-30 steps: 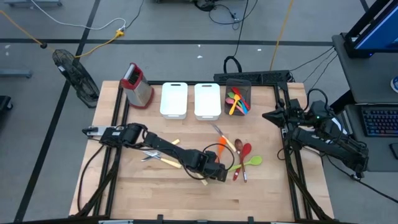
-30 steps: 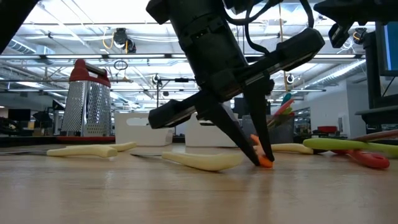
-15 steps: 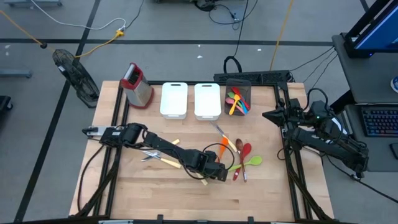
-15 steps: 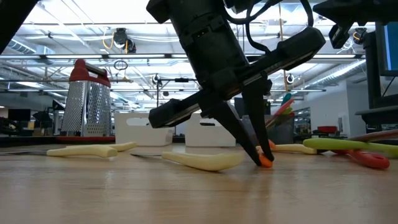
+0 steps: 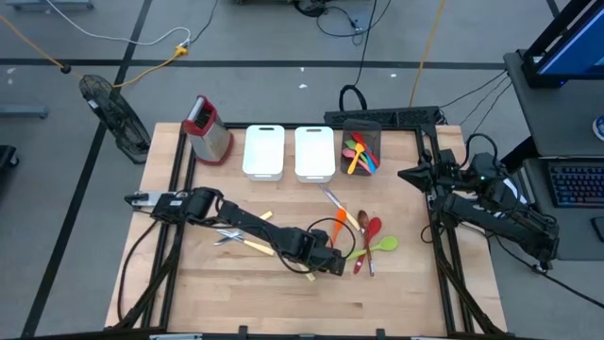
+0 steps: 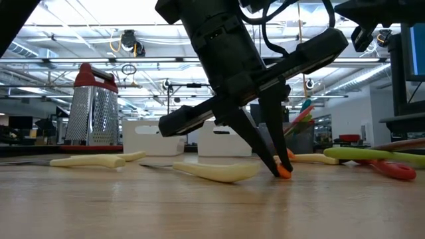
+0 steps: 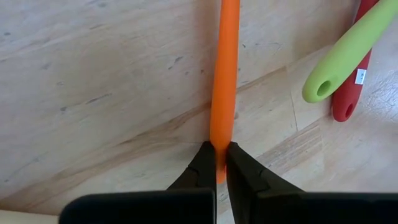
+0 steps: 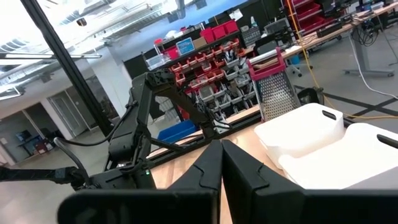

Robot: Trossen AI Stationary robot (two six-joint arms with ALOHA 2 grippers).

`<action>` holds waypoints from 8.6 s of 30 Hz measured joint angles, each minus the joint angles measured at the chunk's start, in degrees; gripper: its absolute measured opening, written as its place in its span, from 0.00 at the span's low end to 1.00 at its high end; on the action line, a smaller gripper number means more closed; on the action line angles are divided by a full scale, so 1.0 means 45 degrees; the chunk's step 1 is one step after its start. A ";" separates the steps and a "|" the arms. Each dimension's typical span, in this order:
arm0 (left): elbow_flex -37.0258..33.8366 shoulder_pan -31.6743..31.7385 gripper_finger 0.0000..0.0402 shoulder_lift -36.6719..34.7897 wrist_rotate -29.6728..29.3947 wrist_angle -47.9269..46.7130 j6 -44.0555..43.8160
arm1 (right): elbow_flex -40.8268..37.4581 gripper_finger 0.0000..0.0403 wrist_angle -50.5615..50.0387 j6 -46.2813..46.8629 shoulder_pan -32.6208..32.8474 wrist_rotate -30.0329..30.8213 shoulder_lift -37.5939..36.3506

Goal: Pick & Place Kitchen Items
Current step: Put the orange spatula into the black bin

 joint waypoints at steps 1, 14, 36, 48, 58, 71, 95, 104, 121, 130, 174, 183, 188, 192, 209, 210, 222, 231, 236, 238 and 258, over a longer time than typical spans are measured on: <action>-0.0011 -0.0027 0.01 -0.0042 -0.0010 -0.0016 -0.0042 | 0.0000 0.01 -0.0004 0.0009 -0.0004 -0.0006 0.0000; -0.0113 -0.0357 0.01 -0.0705 -0.0807 -0.0164 -0.0603 | 0.0000 0.01 -0.0006 0.0009 0.0000 -0.0013 0.0000; -0.0188 -0.0461 0.00 -0.1693 -0.1692 -0.0471 -0.0653 | 0.0000 0.01 -0.0098 -0.0006 -0.0005 -0.0013 0.0005; -0.0132 -0.0546 0.00 -0.2715 -0.3033 0.0311 -0.0343 | -0.0016 0.01 -0.0156 0.0015 -0.0005 -0.0015 0.0019; -0.0118 0.0073 0.00 -0.3613 -0.4701 0.2982 0.2126 | -0.0029 0.01 -0.0448 0.1015 0.0005 -0.0361 0.0866; -0.0108 0.2143 0.00 -0.3667 -0.3342 0.5808 0.4966 | -0.0029 0.02 -0.0278 0.0980 0.0005 -0.0145 0.2137; -0.0108 0.4264 0.00 -0.3670 -0.0305 0.7396 0.6818 | -0.0029 0.63 0.1713 0.2006 -0.0017 0.1959 0.4129; -0.0108 0.4326 0.00 -0.3670 -0.0108 0.7971 0.6893 | -0.0029 0.64 0.2466 0.2590 -0.0019 0.1960 0.5505; -0.0108 0.4729 0.00 -0.3670 0.0055 0.7999 0.7051 | -0.0029 0.61 0.2648 0.2686 -0.0019 0.1993 0.5781; -0.0108 0.4729 0.00 -0.3670 -0.0191 0.8020 0.7055 | -0.0029 0.33 0.2695 0.2651 -0.0019 0.2235 0.5809; -0.0103 0.4808 0.23 -0.3680 0.1959 0.4907 1.2318 | 0.0097 0.06 0.2509 1.1765 -0.6349 -0.9059 0.9446; -0.0103 0.4598 0.23 -0.3680 0.1436 0.4211 1.2952 | 0.0738 0.06 0.2588 1.2428 -0.6465 -0.9227 1.2117; -0.0103 0.4652 0.23 -0.3680 0.1438 0.3874 1.3499 | 0.0858 0.07 0.2627 1.2932 -0.6636 -0.9300 1.2939; -0.0103 0.4805 0.23 -0.3680 0.1429 0.3853 1.4337 | 0.1140 0.06 0.2641 1.3016 -0.6973 -0.9309 1.3544; -0.0098 0.5472 0.23 -0.5923 0.0483 0.2593 1.7235 | 0.1972 0.10 0.4382 1.3524 -0.7422 -0.9368 1.5446; -0.0103 0.5483 0.23 -0.6027 0.0431 0.2389 1.7249 | 0.1972 0.12 0.4547 1.3712 -0.7422 -0.9401 1.5464; -0.0108 0.5550 0.23 -0.6273 0.0430 0.1804 1.7284 | 0.1957 0.18 0.5114 1.3905 -0.7427 -0.9529 1.5756; -0.0108 0.5516 0.23 -0.6273 0.0428 0.1432 1.7265 | 0.1953 0.18 0.5719 1.3073 -0.7441 -0.9304 1.5756; -0.0108 0.5516 0.23 -0.6273 0.0434 0.1301 1.7260 | 0.1953 0.15 0.6022 1.2614 -0.7446 -0.9079 1.5756; -0.0108 0.5508 0.23 -0.6273 0.0438 0.1319 1.7260 | 0.1953 0.16 0.6022 1.2574 -0.7446 -0.9088 1.5756; -0.0108 0.5040 0.23 -0.6273 0.0433 0.1330 1.6954 | 0.1938 0.47 0.5353 1.2632 -0.7508 -0.9358 1.5027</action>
